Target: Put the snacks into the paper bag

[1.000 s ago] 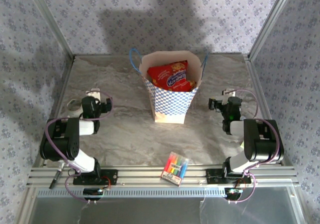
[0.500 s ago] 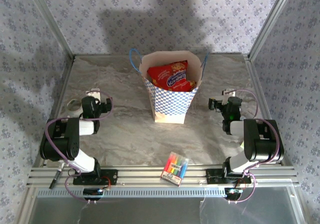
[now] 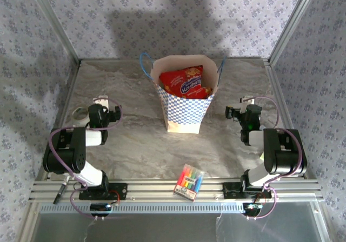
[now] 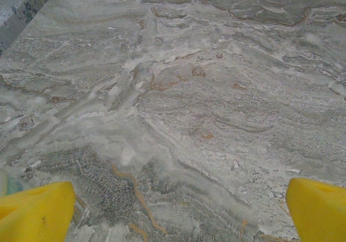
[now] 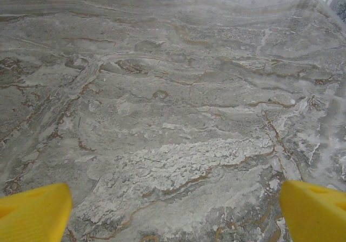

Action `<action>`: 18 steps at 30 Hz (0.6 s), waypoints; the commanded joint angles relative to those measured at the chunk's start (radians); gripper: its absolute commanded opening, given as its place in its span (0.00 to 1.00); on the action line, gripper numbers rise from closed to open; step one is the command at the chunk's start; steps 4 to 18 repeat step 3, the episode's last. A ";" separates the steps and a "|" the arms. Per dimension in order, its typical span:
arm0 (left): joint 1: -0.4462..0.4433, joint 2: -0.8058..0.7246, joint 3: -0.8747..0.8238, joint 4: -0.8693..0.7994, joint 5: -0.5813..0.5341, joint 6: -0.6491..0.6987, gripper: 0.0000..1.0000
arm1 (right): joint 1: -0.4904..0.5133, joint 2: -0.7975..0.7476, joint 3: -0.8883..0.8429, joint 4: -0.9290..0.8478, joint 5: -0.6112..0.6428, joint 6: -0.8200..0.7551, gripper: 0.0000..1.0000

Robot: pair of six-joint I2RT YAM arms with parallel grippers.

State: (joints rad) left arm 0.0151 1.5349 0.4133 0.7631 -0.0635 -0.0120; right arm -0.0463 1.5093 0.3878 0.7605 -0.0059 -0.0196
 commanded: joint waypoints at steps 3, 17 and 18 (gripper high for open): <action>0.001 0.002 0.001 0.051 0.021 -0.009 1.00 | 0.001 0.011 0.010 0.023 -0.004 -0.011 1.00; 0.001 0.002 0.001 0.051 0.021 -0.009 1.00 | 0.001 0.011 0.010 0.023 -0.004 -0.011 1.00; 0.001 0.002 0.001 0.051 0.021 -0.009 1.00 | 0.001 0.011 0.010 0.023 -0.004 -0.011 1.00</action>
